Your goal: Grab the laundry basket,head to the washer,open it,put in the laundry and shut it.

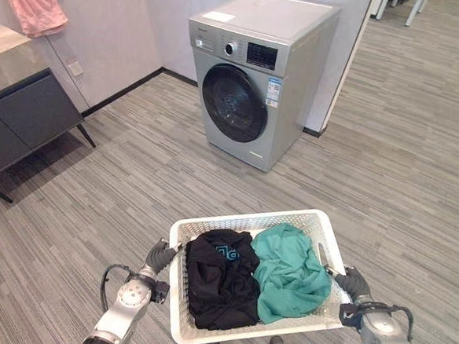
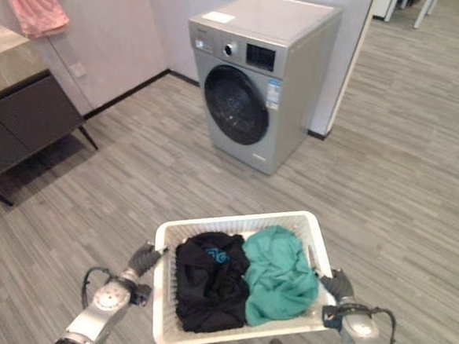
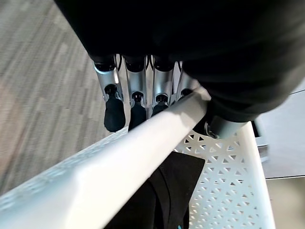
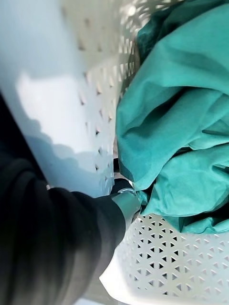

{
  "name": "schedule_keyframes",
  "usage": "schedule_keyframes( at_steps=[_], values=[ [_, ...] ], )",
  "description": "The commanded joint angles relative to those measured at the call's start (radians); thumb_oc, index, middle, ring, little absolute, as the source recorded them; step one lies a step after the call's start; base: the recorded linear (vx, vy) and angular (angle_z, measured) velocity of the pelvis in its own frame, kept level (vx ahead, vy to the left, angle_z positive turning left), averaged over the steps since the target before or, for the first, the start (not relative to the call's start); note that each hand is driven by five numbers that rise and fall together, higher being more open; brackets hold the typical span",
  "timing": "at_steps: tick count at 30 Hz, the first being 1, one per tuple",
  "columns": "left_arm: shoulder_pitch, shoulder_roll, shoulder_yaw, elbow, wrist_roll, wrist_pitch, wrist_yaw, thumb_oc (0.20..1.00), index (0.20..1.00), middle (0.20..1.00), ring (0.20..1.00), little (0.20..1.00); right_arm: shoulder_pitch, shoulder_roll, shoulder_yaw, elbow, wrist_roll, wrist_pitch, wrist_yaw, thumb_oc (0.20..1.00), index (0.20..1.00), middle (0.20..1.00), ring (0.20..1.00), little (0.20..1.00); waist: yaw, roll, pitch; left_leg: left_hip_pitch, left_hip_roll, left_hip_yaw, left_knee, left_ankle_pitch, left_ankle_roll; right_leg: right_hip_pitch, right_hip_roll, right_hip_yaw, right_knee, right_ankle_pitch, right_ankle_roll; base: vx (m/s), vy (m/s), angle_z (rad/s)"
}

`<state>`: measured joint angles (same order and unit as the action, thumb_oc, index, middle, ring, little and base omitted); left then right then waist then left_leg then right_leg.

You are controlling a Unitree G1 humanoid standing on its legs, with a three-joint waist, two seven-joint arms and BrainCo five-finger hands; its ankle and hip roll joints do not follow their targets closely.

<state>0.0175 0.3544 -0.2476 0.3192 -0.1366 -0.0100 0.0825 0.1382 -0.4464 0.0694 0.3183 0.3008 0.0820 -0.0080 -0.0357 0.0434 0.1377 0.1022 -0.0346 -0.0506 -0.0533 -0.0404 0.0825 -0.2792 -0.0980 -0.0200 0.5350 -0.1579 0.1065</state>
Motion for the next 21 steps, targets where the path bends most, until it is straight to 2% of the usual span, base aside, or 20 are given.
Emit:
schedule_keyframes(
  at_steps=[1, 2, 3, 5, 7, 8, 9, 10, 11, 12, 13, 14, 15, 16, 17, 18, 19, 20, 21],
  values=[
    [-0.039, 0.072, 0.117, -0.052, 0.014, -0.043, 0.013, 0.200, 0.200, 0.200, 0.200, 0.200, -0.063, 0.002, -0.079, -0.055, 0.052, -0.101, 0.018, 0.200, 0.200, 0.200, 0.200, 0.200, -0.009, -0.047, 0.003, 0.018, 0.010, -0.014, 0.052, -0.103, -0.031, 0.088, 0.055, -0.013, -0.293, 0.150, 0.009, 0.30, -0.020, 0.64],
    [-0.038, 0.068, 0.121, -0.051, 0.012, -0.044, 0.019, 0.200, 0.200, 0.200, 0.200, 0.200, -0.055, 0.008, -0.074, -0.041, 0.054, -0.101, 0.020, 0.200, 0.200, 0.200, 0.200, 0.200, -0.020, -0.057, 0.006, 0.053, -0.001, -0.031, 0.040, -0.121, -0.033, 0.046, 0.071, -0.020, -0.405, 0.188, 0.016, 0.21, -0.009, 0.58],
    [-0.037, 0.068, 0.121, -0.051, 0.012, -0.045, 0.020, 0.200, 0.200, 0.200, 0.200, 0.200, -0.054, 0.008, -0.073, -0.041, 0.054, -0.101, 0.020, 0.200, 0.200, 0.200, 0.200, 0.200, -0.021, -0.054, 0.007, 0.056, 0.003, -0.032, 0.038, -0.122, -0.033, 0.052, 0.074, -0.023, -0.412, 0.191, 0.015, 0.34, -0.016, 0.59],
    [-0.040, 0.062, 0.122, -0.042, 0.027, -0.043, 0.024, 0.200, 0.200, 0.200, 0.200, 0.200, -0.051, 0.013, -0.065, -0.028, 0.050, -0.098, 0.022, 0.200, 0.200, 0.200, 0.200, 0.200, -0.033, -0.059, 0.011, 0.101, -0.005, -0.054, 0.035, -0.151, -0.035, 0.013, 0.093, -0.019, -0.525, 0.238, 0.031, 0.38, -0.028, 0.34],
    [-0.047, 0.054, 0.119, -0.036, 0.038, -0.044, 0.028, 0.200, 0.200, 0.200, 0.200, 0.200, -0.041, 0.013, -0.059, -0.038, 0.042, -0.097, 0.026, 0.200, 0.200, 0.200, 0.200, 0.200, -0.048, -0.060, 0.012, 0.138, -0.010, -0.070, 0.039, -0.165, -0.041, 0.000, 0.106, -0.004, -0.550, 0.256, 0.039, 0.44, -0.052, 0.24],
    [-0.059, 0.039, 0.104, -0.027, 0.047, -0.046, 0.026, 0.200, 0.200, 0.200, 0.200, 0.200, -0.010, 0.013, -0.071, -0.064, 0.048, -0.099, 0.030, 0.200, 0.200, 0.200, 0.200, 0.200, -0.059, -0.065, -0.001, 0.166, -0.014, -0.088, 0.062, -0.179, -0.049, 0.023, 0.112, 0.030, -0.525, 0.279, 0.021, 0.26, -0.050, 0.24],
    [-0.059, 0.038, 0.103, -0.027, 0.047, -0.046, 0.026, 0.200, 0.200, 0.200, 0.200, 0.200, -0.009, 0.013, -0.071, -0.064, 0.048, -0.099, 0.031, 0.200, 0.200, 0.200, 0.200, 0.200, -0.060, -0.065, -0.001, 0.165, -0.014, -0.089, 0.064, -0.181, -0.050, 0.023, 0.112, 0.029, -0.523, 0.278, 0.020, 0.53, -0.135, 0.71],
    [-0.064, 0.018, 0.083, -0.014, 0.044, -0.054, 0.029, 0.200, 0.200, 0.200, 0.200, 0.200, 0.000, 0.006, -0.072, -0.065, 0.049, -0.104, 0.027, 0.200, 0.200, 0.200, 0.200, 0.200, -0.072, -0.056, -0.022, 0.168, 0.002, -0.094, 0.126, -0.160, -0.076, 0.040, 0.133, 0.034, -0.484, 0.269, -0.002, 0.28, -0.087, 0.81],
    [-0.064, 0.017, 0.083, -0.014, 0.044, -0.054, 0.029, 0.200, 0.200, 0.200, 0.200, 0.200, 0.000, 0.006, -0.072, -0.065, 0.049, -0.104, 0.027, 0.200, 0.200, 0.200, 0.200, 0.200, -0.074, -0.054, -0.023, 0.166, 0.003, -0.095, 0.129, -0.163, -0.077, 0.039, 0.133, 0.032, -0.482, 0.267, -0.002, 0.38, -0.116, 0.78],
    [-0.068, 0.009, 0.073, -0.008, 0.038, -0.056, 0.029, 0.200, 0.200, 0.200, 0.200, 0.200, -0.001, 0.005, -0.071, -0.066, 0.052, -0.106, 0.023, 0.200, 0.200, 0.200, 0.200, 0.200, -0.080, -0.047, -0.030, 0.146, 0.010, -0.086, 0.197, -0.118, -0.101, 0.060, 0.142, 0.035, -0.473, 0.258, -0.013, 0.22, -0.071, 0.33],
    [-0.082, 0.004, 0.067, 0.004, 0.033, -0.056, 0.032, 0.200, 0.200, 0.200, 0.200, 0.200, -0.007, 0.005, -0.073, -0.065, 0.061, -0.111, 0.023, 0.200, 0.200, 0.200, 0.200, 0.200, -0.088, -0.048, -0.030, 0.086, 0.025, -0.057, 0.352, -0.016, -0.149, 0.084, 0.140, 0.033, -0.467, 0.254, -0.028, 0.34, -0.187, 0.38],
    [-0.075, 0.010, 0.066, -0.013, 0.014, -0.055, 0.026, 0.200, 0.200, 0.200, 0.200, 0.200, -0.004, -0.007, -0.076, -0.085, 0.094, -0.123, 0.014, 0.200, 0.200, 0.200, 0.200, 0.200, -0.078, -0.078, -0.007, -0.080, 0.047, 0.009, 0.653, 0.111, -0.161, 0.154, 0.120, 0.028, -0.486, 0.235, -0.069, 0.22, -0.156, 0.35],
    [-0.075, 0.011, 0.066, -0.013, 0.014, -0.054, 0.026, 0.200, 0.200, 0.200, 0.200, 0.200, -0.004, -0.006, -0.077, -0.085, 0.094, -0.123, 0.013, 0.200, 0.200, 0.200, 0.200, 0.200, -0.079, -0.075, -0.007, -0.090, 0.051, 0.007, 0.670, 0.105, -0.162, 0.152, 0.124, 0.025, -0.486, 0.237, -0.069, 0.25, -0.237, 0.34],
    [-0.077, 0.013, 0.071, -0.017, 0.006, -0.056, 0.036, 0.200, 0.200, 0.200, 0.200, 0.200, -0.016, -0.016, -0.067, -0.093, 0.106, -0.128, 0.000, 0.200, 0.200, 0.200, 0.200, 0.200, -0.060, -0.097, 0.011, -0.187, 0.060, 0.035, 0.857, 0.129, -0.146, 0.199, 0.129, 0.048, -0.512, 0.215, -0.101, 0.11, -0.114, -0.04],
    [-0.078, 0.014, 0.071, -0.017, 0.005, -0.056, 0.036, 0.200, 0.200, 0.200, 0.200, 0.200, -0.017, -0.016, -0.067, -0.093, 0.106, -0.128, 0.000, 0.200, 0.200, 0.200, 0.200, 0.200, -0.060, -0.093, 0.011, -0.194, 0.065, 0.035, 0.868, 0.124, -0.146, 0.197, 0.133, 0.047, -0.512, 0.216, -0.101, 0.30, -0.167, -0.22],
    [-0.074, 0.012, 0.072, -0.014, 0.000, -0.052, 0.042, 0.200, 0.200, 0.200, 0.200, 0.200, -0.012, -0.025, -0.065, -0.108, 0.100, -0.123, -0.007, 0.200, 0.200, 0.200, 0.200, 0.200, -0.050, -0.108, 0.016, -0.269, 0.080, 0.060, 0.899, 0.091, -0.116, 0.238, 0.125, 0.065, -0.526, 0.200, -0.111, 0.39, -0.020, -0.33],
    [-0.067, 0.014, 0.072, -0.018, -0.009, -0.050, 0.041, 0.200, 0.200, 0.200, 0.200, 0.200, -0.009, -0.027, -0.060, -0.103, 0.106, -0.120, -0.005, 0.200, 0.200, 0.200, 0.200, 0.200, -0.035, -0.119, 0.025, -0.325, 0.132, 0.066, 0.798, 0.042, -0.101, 0.280, 0.107, 0.071, -0.530, 0.174, -0.102, 0.39, -0.026, -0.21],
    [-0.068, 0.015, 0.073, -0.018, -0.010, -0.050, 0.041, 0.200, 0.200, 0.200, 0.200, 0.200, -0.010, -0.026, -0.060, -0.103, 0.106, -0.120, -0.005, 0.200, 0.200, 0.200, 0.200, 0.200, -0.035, -0.124, 0.023, -0.325, 0.128, 0.069, 0.791, 0.048, -0.100, 0.277, 0.103, 0.072, -0.530, 0.176, -0.102, 0.29, 0.048, -0.19],
    [-0.064, 0.017, 0.076, -0.020, -0.012, -0.049, 0.040, 0.200, 0.200, 0.200, 0.200, 0.200, -0.009, -0.025, -0.058, -0.100, 0.105, -0.118, -0.003, 0.200, 0.200, 0.200, 0.200, 0.200, -0.032, -0.127, 0.021, -0.326, 0.142, 0.064, 0.720, 0.048, -0.101, 0.279, 0.097, 0.076, -0.527, 0.164, -0.099, 0.18, 0.076, -0.24]
  ],
)
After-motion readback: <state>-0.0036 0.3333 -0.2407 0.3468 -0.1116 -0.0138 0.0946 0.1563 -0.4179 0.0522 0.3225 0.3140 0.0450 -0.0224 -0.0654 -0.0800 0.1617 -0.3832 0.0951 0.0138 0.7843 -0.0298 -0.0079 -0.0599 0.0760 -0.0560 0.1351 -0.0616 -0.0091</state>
